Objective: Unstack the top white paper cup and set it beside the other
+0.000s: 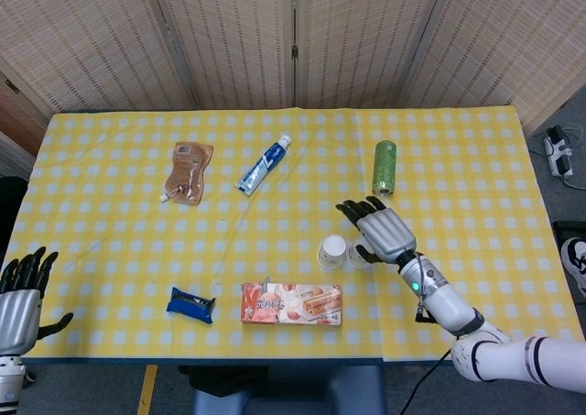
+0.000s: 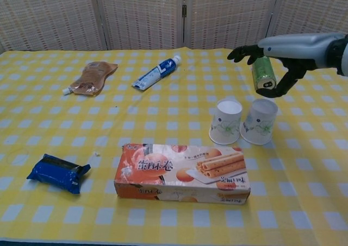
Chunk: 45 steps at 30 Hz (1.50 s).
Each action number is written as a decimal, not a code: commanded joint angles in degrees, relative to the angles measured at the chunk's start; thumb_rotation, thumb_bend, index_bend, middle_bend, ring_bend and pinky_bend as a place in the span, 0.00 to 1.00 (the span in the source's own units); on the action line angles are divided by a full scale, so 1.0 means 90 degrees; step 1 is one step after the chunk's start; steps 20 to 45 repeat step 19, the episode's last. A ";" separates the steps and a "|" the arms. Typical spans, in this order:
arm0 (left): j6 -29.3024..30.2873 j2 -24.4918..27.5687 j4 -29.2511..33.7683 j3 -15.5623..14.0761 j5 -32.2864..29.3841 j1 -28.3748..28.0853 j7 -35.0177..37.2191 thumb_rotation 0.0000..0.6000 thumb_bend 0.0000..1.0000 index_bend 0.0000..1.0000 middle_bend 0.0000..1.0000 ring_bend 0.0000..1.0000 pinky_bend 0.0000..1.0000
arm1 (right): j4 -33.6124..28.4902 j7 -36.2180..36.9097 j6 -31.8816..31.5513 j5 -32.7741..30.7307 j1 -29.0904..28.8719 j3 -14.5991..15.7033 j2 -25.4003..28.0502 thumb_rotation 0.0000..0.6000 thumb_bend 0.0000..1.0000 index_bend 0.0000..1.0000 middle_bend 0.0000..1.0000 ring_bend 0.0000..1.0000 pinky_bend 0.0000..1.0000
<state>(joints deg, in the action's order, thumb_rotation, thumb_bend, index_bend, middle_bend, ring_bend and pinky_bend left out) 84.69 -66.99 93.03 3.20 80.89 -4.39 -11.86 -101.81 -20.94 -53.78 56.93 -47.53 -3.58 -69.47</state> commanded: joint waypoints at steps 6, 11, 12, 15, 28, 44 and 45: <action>0.0154 -0.0042 0.0012 0.0023 0.0157 0.0003 0.0034 1.00 0.20 0.04 0.04 0.04 0.00 | -0.0512 0.0672 -0.2532 0.1852 0.1913 0.0659 0.0998 1.00 0.47 0.07 0.08 0.12 0.08; 0.0267 -0.0020 0.0208 0.0041 0.0358 -0.0033 -0.0013 1.00 0.20 0.05 0.04 0.04 0.00 | -0.0201 0.1247 -0.3615 0.2644 0.2851 0.0967 0.1142 1.00 0.47 0.01 0.01 0.06 0.02; 0.0304 -0.0019 0.0248 0.0038 0.0406 -0.0032 -0.0052 1.00 0.20 0.05 0.04 0.04 0.00 | -0.0141 0.1306 -0.3784 0.2746 0.3002 0.1009 0.1152 1.00 0.47 0.01 0.00 0.05 0.01; 0.0433 -0.0003 0.0415 0.0005 0.0574 -0.0009 -0.0208 1.00 0.20 0.05 0.04 0.04 0.00 | 0.0057 0.1493 -0.4204 0.2985 0.3454 0.1139 0.1146 1.00 0.47 0.00 0.00 0.04 0.00; 0.0485 0.0029 0.0604 -0.0051 0.0696 0.0014 -0.0327 1.00 0.20 0.05 0.04 0.04 0.00 | 0.0339 0.1721 -0.4397 0.3170 0.3849 0.1256 0.1072 1.00 0.47 0.00 0.00 0.03 0.00; 0.0485 0.0029 0.0604 -0.0051 0.0696 0.0014 -0.0327 1.00 0.20 0.05 0.04 0.04 0.00 | 0.0339 0.1721 -0.4397 0.3170 0.3849 0.1256 0.1072 1.00 0.47 0.00 0.00 0.03 0.00; 0.0485 0.0029 0.0604 -0.0051 0.0696 0.0014 -0.0327 1.00 0.20 0.05 0.04 0.04 0.00 | 0.0339 0.1721 -0.4397 0.3170 0.3849 0.1256 0.1072 1.00 0.47 0.00 0.00 0.03 0.00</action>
